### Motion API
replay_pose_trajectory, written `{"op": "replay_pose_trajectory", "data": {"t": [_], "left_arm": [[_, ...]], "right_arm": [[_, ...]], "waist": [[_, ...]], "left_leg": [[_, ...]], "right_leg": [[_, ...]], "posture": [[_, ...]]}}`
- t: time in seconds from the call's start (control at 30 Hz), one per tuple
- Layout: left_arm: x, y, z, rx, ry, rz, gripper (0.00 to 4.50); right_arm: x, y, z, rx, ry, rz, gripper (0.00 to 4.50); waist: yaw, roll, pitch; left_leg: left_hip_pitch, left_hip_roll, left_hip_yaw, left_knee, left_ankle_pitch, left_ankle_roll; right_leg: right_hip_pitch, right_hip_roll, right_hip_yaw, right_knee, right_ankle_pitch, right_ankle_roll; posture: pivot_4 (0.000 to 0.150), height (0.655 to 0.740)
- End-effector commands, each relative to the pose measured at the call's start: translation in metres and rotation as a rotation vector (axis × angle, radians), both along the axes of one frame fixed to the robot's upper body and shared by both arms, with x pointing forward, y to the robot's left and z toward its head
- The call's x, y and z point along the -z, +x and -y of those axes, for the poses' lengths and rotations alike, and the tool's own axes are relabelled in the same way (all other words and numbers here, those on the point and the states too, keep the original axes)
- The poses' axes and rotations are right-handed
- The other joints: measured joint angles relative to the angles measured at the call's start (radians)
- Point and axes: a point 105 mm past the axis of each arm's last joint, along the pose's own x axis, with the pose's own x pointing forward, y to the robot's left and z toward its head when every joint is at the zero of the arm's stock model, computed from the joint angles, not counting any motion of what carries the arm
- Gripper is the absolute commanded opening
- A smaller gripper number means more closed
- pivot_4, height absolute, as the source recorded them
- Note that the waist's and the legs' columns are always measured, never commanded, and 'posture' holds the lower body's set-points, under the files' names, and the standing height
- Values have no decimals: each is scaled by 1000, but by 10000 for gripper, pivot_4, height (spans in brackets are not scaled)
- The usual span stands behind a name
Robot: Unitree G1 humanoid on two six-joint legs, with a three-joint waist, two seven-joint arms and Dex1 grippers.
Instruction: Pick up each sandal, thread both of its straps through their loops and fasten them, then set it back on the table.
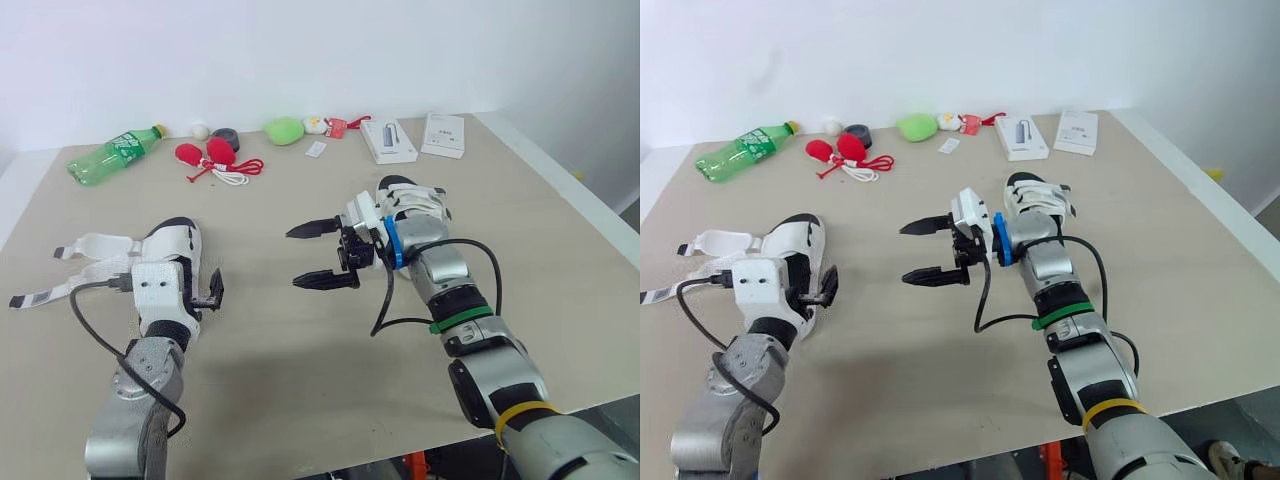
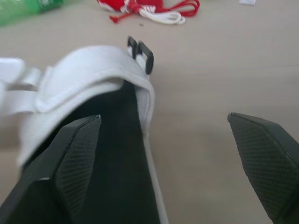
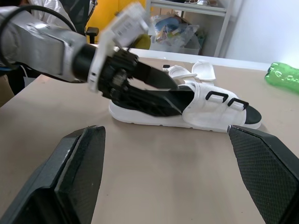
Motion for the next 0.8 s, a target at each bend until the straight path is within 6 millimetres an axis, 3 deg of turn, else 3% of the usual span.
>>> {"op": "replay_pose_trajectory", "data": {"t": [0.03, 0.33, 0.4, 0.53, 0.63, 0.7, 0.8], "left_arm": [[-4, 8, -6, 0, -31, 7, 45000], [-4, 37, -14, 44, -6, -31, 45000], [-3, 41, -11, 59, -4, -42, 42386], [-2, 41, -6, 102, 13, -42, 26965], [-1, 38, -4, 147, 19, -49, 10299], [-3, 35, -2, 203, 41, -47, 1568], [-12, 31, 10, 361, 161, -4, 524]], "right_arm": [[-14, 0, -3, -13, 27, 52, 44853], [-14, 6, -1, 56, 22, 12, 44853], [-14, 7, 0, 66, 20, 15, 44973], [-15, 7, 1, 78, 22, 15, 45000], [-15, 7, 2, 81, 22, 13, 45000], [-16, 7, 3, 83, 21, 12, 45000], [-19, 7, 5, 83, 26, 13, 45000]], "waist": [[0, 0, 0], [0, 0, 0], [0, 0, 0], [0, 0, 0], [0, 0, 0], [0, 0, 0], [0, 0, 0]], "left_leg": [[0, 0, 0, 0, 0, 0], [0, 0, 0, 0, 0, 0], [-1, 0, 0, 0, 0, 0], [0, 0, 0, -1, 0, 0], [-1, 0, 0, -1, 0, 0], [-1, 0, 1, -1, 0, 0], [-1, 0, 0, -1, 0, 0]], "right_leg": [[0, 0, 0, 0, 0, 0], [0, 0, 0, 0, 0, 0], [0, 0, 0, 0, 0, 0], [0, 0, 0, 0, 0, 0], [-1, 0, 0, 0, 0, 0], [-1, 0, 0, 0, 0, 0], [-1, 0, 0, 0, 0, 0]], "posture": [[1500, 7400], [1500, 7400], [1500, 7400], [1500, 7400], [1500, 7400], [1500, 7400], [1500, 7400]]}}
